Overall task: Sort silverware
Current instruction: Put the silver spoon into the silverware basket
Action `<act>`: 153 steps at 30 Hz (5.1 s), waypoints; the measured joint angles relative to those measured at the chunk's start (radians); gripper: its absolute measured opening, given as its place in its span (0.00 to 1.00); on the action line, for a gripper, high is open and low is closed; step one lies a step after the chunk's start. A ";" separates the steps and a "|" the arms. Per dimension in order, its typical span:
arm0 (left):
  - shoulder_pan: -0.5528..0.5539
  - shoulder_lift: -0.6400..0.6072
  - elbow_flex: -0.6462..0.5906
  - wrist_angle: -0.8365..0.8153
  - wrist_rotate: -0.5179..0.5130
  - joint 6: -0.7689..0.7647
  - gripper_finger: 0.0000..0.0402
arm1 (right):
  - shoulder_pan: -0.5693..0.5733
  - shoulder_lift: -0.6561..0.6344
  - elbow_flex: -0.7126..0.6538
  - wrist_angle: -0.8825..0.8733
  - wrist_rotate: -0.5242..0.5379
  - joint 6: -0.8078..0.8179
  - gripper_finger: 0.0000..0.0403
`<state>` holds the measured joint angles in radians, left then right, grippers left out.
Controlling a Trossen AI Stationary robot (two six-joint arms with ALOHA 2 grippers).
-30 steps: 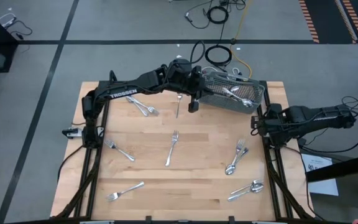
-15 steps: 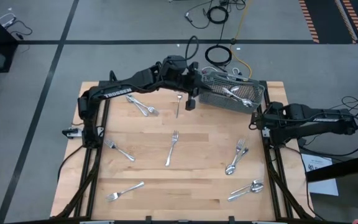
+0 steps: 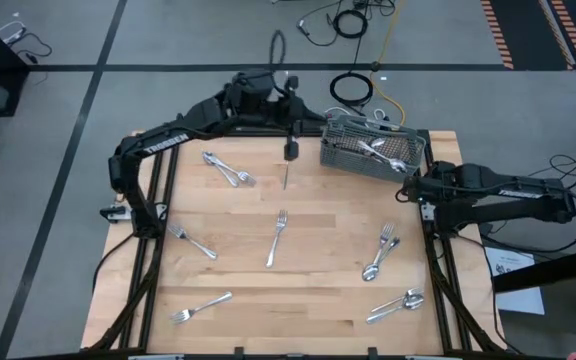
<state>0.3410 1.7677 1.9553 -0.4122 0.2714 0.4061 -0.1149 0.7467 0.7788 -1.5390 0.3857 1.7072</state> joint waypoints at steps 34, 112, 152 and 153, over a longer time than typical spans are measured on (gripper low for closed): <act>0.109 -0.093 0.000 -0.173 0.030 0.108 0.07 | -0.520 0.300 0.000 0.429 0.048 -0.429 0.00; -0.034 -0.035 -0.053 -0.207 0.135 -0.007 0.07 | 0.445 0.527 -0.084 0.704 -0.571 -1.530 0.35; -0.034 -0.035 -0.053 -0.228 0.135 -0.001 0.07 | 0.631 0.715 -0.111 0.867 -0.521 -1.037 0.02; -0.034 -0.035 -0.053 -0.226 0.136 -0.001 0.07 | 0.632 0.700 -0.114 0.878 -0.542 -1.019 0.01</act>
<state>0.3069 1.7325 1.9018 -0.6384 0.4072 0.4052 0.5167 1.4471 0.6647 -0.6612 -0.1559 0.6885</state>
